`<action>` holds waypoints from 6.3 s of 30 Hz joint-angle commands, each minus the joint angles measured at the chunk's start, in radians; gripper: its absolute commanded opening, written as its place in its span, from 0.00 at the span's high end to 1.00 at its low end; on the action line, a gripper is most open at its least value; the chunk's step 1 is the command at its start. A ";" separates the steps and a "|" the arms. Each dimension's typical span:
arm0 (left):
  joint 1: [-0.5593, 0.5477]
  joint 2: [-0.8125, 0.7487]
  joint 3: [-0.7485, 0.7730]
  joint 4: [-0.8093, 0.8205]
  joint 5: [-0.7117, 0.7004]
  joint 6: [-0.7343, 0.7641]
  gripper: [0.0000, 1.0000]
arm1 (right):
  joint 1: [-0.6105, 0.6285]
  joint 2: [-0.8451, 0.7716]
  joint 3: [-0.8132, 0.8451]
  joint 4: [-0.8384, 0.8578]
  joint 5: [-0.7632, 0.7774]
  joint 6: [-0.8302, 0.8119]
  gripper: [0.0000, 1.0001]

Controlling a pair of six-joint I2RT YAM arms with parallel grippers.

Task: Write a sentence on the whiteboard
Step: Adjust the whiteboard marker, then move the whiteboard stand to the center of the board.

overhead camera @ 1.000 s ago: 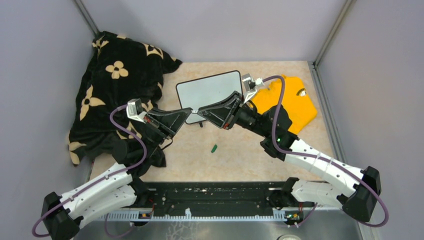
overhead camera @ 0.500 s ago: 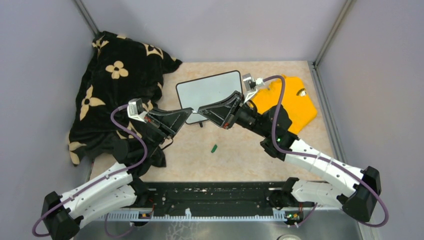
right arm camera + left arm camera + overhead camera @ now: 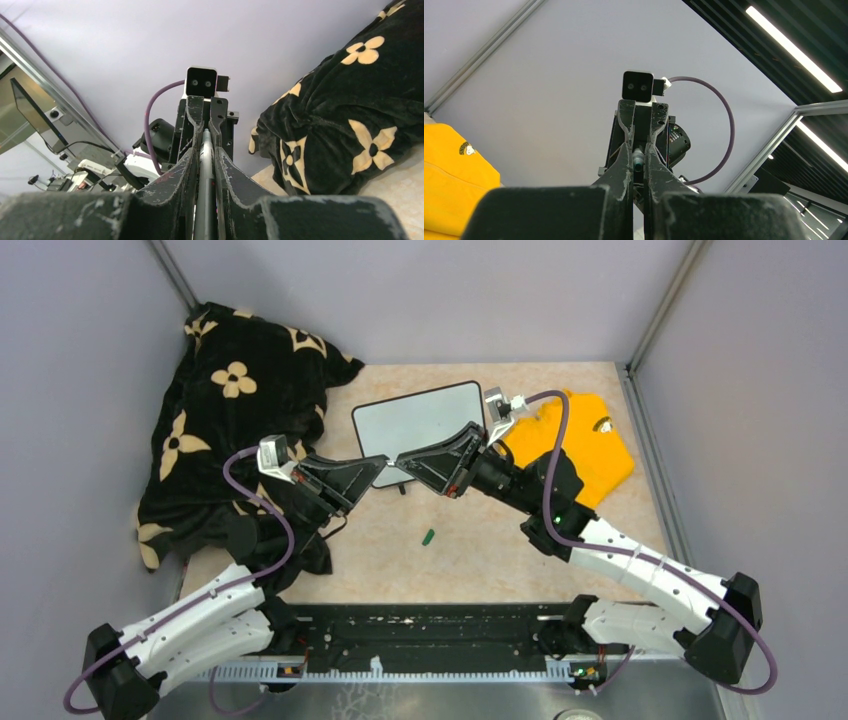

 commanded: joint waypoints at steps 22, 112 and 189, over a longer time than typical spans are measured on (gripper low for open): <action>0.003 -0.034 0.057 -0.157 -0.015 0.067 0.44 | 0.007 -0.086 0.043 -0.058 -0.001 -0.076 1.00; 0.133 0.949 0.443 -1.070 -0.345 0.338 0.33 | -0.124 -0.313 -0.205 -0.550 0.774 -0.506 1.00; 0.003 0.413 0.312 -1.185 -0.449 0.450 0.04 | -0.125 -0.403 -0.205 -0.614 0.690 -0.529 1.00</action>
